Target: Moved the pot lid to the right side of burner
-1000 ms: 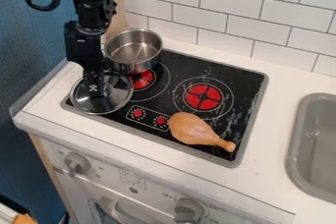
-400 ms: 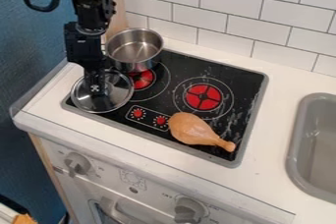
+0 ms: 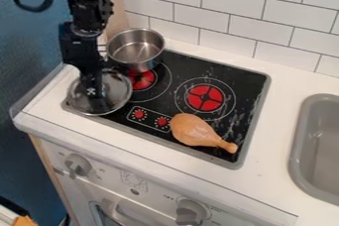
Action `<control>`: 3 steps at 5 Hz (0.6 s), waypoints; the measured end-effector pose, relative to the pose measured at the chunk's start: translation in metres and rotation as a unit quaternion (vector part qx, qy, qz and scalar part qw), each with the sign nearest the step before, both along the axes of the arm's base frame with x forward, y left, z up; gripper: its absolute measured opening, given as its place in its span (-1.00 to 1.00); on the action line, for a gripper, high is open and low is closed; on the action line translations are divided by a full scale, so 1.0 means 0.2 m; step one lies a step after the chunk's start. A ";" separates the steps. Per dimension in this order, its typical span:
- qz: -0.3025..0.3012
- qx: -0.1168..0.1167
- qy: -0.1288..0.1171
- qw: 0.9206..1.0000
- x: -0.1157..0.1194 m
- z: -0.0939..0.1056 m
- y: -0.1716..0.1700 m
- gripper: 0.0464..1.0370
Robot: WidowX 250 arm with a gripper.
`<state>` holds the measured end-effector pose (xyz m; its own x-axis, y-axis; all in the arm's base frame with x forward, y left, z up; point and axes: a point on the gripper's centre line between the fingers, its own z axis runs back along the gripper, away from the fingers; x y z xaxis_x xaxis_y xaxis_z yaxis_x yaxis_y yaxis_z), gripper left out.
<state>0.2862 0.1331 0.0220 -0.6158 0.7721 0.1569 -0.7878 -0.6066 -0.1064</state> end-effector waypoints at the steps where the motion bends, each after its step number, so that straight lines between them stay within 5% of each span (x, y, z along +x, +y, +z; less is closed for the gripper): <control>1: -0.003 0.009 -0.022 1.000 0.00 0.08 -0.01 -0.52; 3: -0.038 -0.013 -0.063 0.997 -0.01 0.28 -0.13 -0.52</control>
